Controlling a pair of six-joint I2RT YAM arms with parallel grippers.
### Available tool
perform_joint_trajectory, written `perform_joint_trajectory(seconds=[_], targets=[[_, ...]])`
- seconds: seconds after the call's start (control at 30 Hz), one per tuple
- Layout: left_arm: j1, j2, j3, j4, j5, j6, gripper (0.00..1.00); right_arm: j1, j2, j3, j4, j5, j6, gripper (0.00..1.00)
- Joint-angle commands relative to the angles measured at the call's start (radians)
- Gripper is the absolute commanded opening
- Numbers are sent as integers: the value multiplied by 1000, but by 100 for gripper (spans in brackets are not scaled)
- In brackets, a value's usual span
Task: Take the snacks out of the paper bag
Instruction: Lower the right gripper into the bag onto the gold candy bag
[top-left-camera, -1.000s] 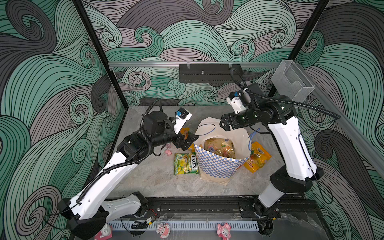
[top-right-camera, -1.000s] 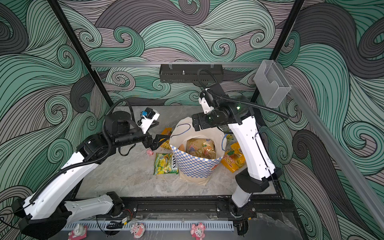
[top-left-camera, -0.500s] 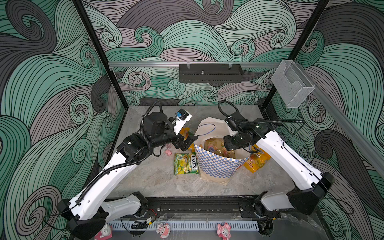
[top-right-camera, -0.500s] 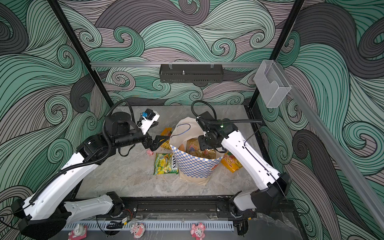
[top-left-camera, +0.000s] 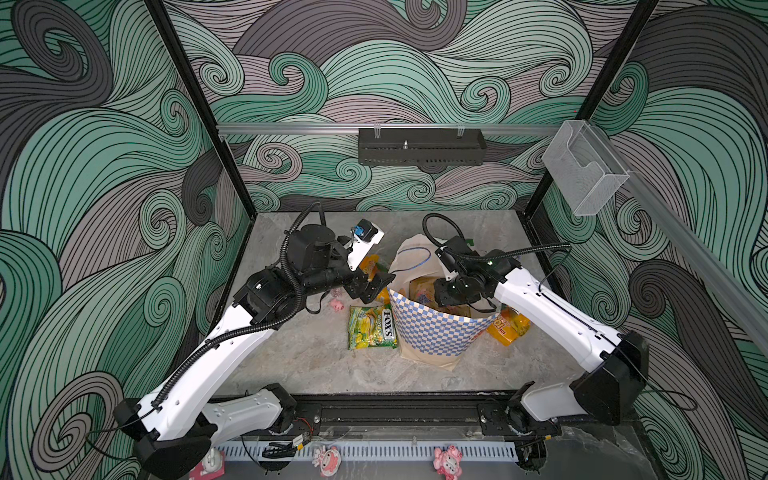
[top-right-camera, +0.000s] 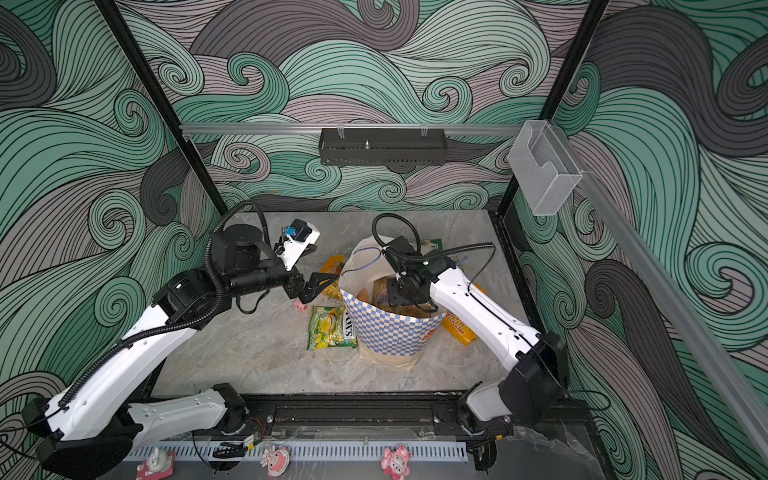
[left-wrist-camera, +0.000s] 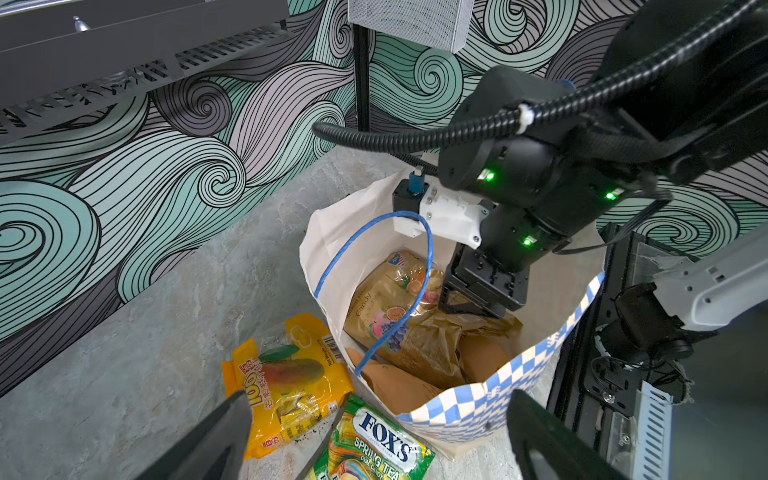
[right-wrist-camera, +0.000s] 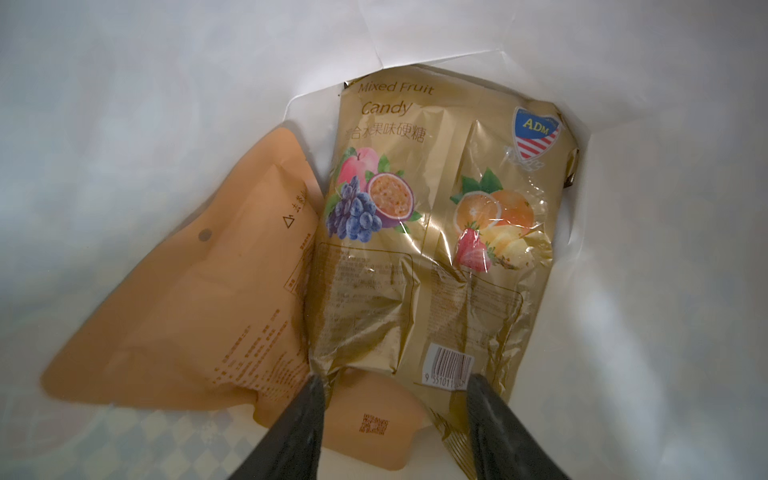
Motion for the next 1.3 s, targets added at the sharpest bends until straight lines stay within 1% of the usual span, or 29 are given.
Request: perform_joint_trajectory(seconds=[0.0,0.1,0.13,0.2,0.27,0.37,0.6,0.73,0.8,0.87,0.93,1.03,1.1,1.17,1.27], targets=[[12,-17,33,-39,9,18,97,6,47,-25,59,36,2,60],[12,-24,36,-46,4,21,97,7,94,-52,97,45,-2,63],[12,-25,37,-51,2,24,97,7,108,-60,110,45,3,65],[12,-24,43,-59,-3,30,97,7,139,-72,128,43,2,72],[12,-22,48,-72,-4,36,97,8,175,-80,139,51,2,82],[11,-21,54,-83,-4,44,97,9,221,-92,160,58,1,90],[12,-4,81,-121,1,81,98,9,302,-147,248,48,1,99],[13,11,92,-117,1,94,98,9,349,-169,260,45,2,99],[14,18,95,-107,2,91,98,9,355,-187,273,47,-1,94],[13,24,97,-95,7,83,98,9,354,-211,290,48,-6,87],[13,30,99,-88,11,74,98,8,350,-224,297,41,-16,76],[13,29,99,-85,13,69,98,8,323,-223,296,35,-25,53],[13,28,97,-87,13,67,98,8,300,-224,297,40,-22,42],[14,28,99,-89,14,64,98,9,277,-224,294,38,-19,35],[14,26,100,-91,18,58,98,9,241,-217,282,34,-14,28]])
